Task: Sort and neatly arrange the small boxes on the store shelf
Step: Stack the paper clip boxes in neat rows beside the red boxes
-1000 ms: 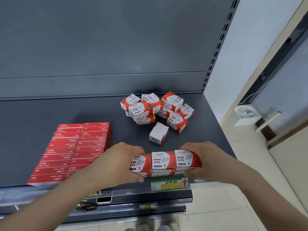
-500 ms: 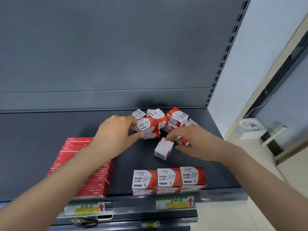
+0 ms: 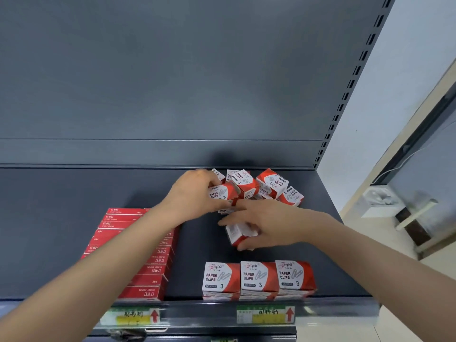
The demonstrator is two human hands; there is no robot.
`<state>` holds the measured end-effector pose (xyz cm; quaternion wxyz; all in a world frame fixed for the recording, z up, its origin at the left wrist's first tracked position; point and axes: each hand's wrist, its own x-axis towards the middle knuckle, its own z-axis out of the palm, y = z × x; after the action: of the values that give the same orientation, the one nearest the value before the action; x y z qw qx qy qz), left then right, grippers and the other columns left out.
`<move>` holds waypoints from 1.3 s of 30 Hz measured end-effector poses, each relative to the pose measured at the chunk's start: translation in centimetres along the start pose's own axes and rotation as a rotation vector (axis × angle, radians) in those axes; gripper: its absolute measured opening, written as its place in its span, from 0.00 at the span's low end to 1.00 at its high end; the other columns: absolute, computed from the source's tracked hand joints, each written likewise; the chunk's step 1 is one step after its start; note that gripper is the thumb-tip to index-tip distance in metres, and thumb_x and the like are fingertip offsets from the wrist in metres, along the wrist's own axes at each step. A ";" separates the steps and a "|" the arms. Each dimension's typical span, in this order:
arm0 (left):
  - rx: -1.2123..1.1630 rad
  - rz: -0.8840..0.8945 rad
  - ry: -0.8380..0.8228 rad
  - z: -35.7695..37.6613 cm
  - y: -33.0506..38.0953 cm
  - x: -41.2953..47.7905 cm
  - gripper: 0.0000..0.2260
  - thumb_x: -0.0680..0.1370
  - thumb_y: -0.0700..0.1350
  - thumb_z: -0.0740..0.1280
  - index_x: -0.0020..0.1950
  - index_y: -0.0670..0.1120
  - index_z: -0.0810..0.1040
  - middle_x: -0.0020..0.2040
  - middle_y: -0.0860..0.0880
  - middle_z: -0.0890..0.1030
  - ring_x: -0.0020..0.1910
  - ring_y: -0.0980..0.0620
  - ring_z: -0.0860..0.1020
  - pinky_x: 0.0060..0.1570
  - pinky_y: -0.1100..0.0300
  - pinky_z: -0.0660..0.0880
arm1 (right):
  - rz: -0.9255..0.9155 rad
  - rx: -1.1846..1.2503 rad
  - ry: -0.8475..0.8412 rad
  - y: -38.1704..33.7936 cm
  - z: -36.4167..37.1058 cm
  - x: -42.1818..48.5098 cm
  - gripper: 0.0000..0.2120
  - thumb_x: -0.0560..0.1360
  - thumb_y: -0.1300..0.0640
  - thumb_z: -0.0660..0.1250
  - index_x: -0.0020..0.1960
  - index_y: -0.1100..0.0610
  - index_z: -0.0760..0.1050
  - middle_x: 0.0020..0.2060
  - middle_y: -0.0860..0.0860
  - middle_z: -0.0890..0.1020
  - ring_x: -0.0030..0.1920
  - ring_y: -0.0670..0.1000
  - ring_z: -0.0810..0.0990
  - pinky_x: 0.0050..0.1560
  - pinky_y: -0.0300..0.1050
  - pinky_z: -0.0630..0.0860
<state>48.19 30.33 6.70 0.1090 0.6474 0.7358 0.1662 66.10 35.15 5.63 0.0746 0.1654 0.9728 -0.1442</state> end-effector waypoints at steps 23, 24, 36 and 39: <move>-0.310 0.080 -0.444 1.3 0.1 -4.0 0.15 0.67 0.53 0.75 0.50 0.50 0.78 0.48 0.55 0.82 0.45 0.59 0.80 0.48 0.61 0.78 | 0.302 0.327 0.506 2.0 -3.5 -1.5 0.04 0.73 0.60 0.68 0.47 0.58 0.76 0.40 0.46 0.81 0.42 0.50 0.79 0.40 0.26 0.69; -0.286 0.091 -0.471 1.5 0.2 -3.9 0.15 0.69 0.54 0.73 0.52 0.50 0.77 0.50 0.55 0.82 0.46 0.59 0.79 0.47 0.62 0.76 | 0.298 0.254 0.497 2.3 -3.7 -1.0 0.10 0.72 0.61 0.68 0.53 0.57 0.74 0.46 0.47 0.80 0.48 0.50 0.78 0.44 0.26 0.67; -0.241 0.128 -0.678 0.8 -0.4 -3.7 0.12 0.75 0.52 0.67 0.55 0.49 0.81 0.51 0.54 0.83 0.48 0.58 0.80 0.52 0.59 0.78 | 0.233 -0.003 0.076 3.1 -5.1 3.4 0.21 0.69 0.56 0.71 0.60 0.54 0.71 0.55 0.51 0.75 0.56 0.51 0.73 0.57 0.50 0.72; -0.223 0.105 -0.319 -0.1 -0.9 -2.8 0.12 0.70 0.55 0.72 0.47 0.49 0.83 0.44 0.53 0.84 0.43 0.60 0.80 0.46 0.63 0.76 | 0.166 0.083 0.079 2.4 -6.2 2.9 0.21 0.69 0.61 0.69 0.61 0.55 0.70 0.54 0.49 0.73 0.53 0.47 0.69 0.52 0.42 0.69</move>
<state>47.75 27.46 6.33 0.2861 0.6871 0.6514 0.1474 63.62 40.05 10.36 0.0411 0.2538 0.9511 -0.1709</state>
